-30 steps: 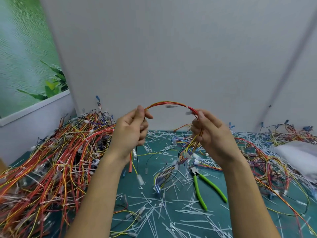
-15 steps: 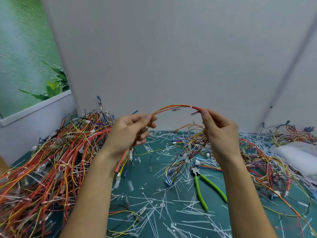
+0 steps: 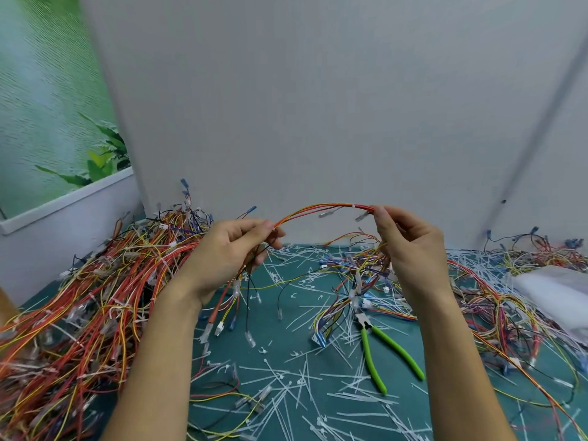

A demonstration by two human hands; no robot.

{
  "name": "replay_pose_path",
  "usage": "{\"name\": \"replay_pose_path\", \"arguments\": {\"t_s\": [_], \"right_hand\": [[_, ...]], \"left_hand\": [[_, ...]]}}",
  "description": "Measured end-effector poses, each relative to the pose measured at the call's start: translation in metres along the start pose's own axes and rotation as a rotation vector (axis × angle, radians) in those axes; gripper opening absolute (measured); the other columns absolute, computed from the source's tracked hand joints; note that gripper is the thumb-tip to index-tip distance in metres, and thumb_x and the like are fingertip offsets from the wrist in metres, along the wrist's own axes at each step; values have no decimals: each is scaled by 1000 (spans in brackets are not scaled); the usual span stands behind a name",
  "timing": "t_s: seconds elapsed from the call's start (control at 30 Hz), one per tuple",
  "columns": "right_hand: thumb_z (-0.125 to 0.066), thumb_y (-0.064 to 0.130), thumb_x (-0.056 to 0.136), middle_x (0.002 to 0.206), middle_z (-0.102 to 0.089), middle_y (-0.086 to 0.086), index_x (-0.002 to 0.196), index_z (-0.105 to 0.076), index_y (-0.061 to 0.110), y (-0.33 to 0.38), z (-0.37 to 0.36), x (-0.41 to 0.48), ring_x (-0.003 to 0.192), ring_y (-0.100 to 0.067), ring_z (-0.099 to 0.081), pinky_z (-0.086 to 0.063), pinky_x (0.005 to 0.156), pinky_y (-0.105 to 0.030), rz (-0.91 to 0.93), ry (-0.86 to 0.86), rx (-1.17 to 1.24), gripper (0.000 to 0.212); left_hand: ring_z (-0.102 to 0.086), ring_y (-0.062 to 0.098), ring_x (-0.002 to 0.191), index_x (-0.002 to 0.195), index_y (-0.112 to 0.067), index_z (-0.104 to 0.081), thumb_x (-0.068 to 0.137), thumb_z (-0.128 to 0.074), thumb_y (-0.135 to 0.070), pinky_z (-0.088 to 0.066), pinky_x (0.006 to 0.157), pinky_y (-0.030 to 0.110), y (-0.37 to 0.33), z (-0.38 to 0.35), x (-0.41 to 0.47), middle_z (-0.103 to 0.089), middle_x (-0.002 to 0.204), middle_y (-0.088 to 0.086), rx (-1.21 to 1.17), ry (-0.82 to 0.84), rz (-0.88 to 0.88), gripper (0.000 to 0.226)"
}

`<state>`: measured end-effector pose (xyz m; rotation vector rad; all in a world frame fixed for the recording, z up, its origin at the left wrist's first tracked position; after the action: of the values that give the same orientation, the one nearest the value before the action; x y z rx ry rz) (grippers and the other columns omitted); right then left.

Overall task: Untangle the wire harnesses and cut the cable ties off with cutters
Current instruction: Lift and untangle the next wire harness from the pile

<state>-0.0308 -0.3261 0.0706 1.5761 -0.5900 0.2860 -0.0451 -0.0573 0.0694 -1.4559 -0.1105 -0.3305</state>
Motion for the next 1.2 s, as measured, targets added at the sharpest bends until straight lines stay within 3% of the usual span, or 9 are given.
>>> {"name": "replay_pose_path", "arguments": {"t_s": [0.17, 0.27, 0.47, 0.6, 0.77, 0.93, 1.0, 1.1, 1.2], "right_hand": [[-69, 28, 97, 81, -71, 11, 95, -80, 31, 9, -19, -7, 73, -3, -58, -45, 66, -18, 127, 149, -104, 11], [-68, 25, 97, 82, -67, 4, 95, -78, 25, 15, -41, -16, 73, -8, -58, -45, 63, -30, 221, 259, -206, 10], [-69, 25, 97, 80, -65, 2, 98, -80, 21, 17, -55, -25, 73, -15, -59, -48, 64, -43, 256, 346, -274, 11], [-72, 27, 95, 87, -73, 6, 98, -79, 24, 16, -53, -24, 79, -9, -64, -55, 68, -40, 177, 374, -223, 8], [-72, 33, 95, 88, -75, 7, 102, -78, 30, 12, -43, -20, 78, -9, -64, -53, 68, -29, 79, 471, -202, 10], [-69, 38, 97, 102, -78, 12, 112, -77, 29, 1, -36, -22, 97, -3, -72, -52, 83, -16, -43, 609, -309, 19], [-65, 45, 95, 97, -78, 12, 105, -79, 26, -2, -37, -22, 94, -6, -73, -57, 83, -27, -66, 605, -355, 26], [-63, 49, 93, 84, -77, 3, 95, -80, 20, 0, -43, -22, 82, -29, -70, -57, 84, -52, -50, 551, -337, 34], [-66, 46, 93, 74, -74, 2, 93, -81, 22, 6, -45, -22, 69, -10, -66, -55, 72, -31, -8, 490, -273, 29]], "left_hand": [[-72, 3, 82, 96, -28, -76, 90, -56, -56, -56, 78, 21, -13, 0, -2, -77, 87, -11, 369, -92, -127, 35], [-69, -1, 88, 109, -37, -73, 91, -58, -55, -52, 75, 12, -25, -11, -7, -74, 94, -22, 493, -72, -237, 29], [-66, 16, 72, 102, -31, -74, 99, -63, -28, -54, 72, 42, -27, -31, -8, -68, 75, -6, 493, 0, -290, 12], [-61, 15, 68, 96, -30, -72, 101, -60, -28, -49, 61, 28, -29, -27, -9, -66, 73, -13, 478, -28, -316, 14], [-60, 25, 70, 94, -28, -71, 102, -56, -27, -49, 64, 41, -27, -22, -9, -69, 79, -3, 463, -42, -298, 17], [-45, 11, 57, 92, -30, -68, 103, -52, -33, -36, 52, 28, -27, -5, -8, -58, 69, 0, 431, -125, -290, 20], [-45, 11, 57, 89, -30, -67, 101, -54, -36, -37, 53, 26, -26, 0, -8, -53, 65, -4, 410, -135, -278, 19], [-59, 26, 71, 92, -28, -67, 94, -57, -48, -50, 65, 38, -28, 1, -8, -64, 77, 4, 383, -157, -272, 22], [-60, 26, 72, 96, -29, -70, 94, -58, -47, -49, 65, 36, -30, 1, -7, -64, 78, 3, 387, -185, -299, 21]]}}
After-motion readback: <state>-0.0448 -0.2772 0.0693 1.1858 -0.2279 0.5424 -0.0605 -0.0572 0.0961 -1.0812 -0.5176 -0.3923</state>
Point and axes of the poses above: each hand's wrist, its own x-axis towards the middle knuckle, its own z-axis out of the back of the hand, y = z × x, the point moved 5 cm from there along x, towards the middle knuckle
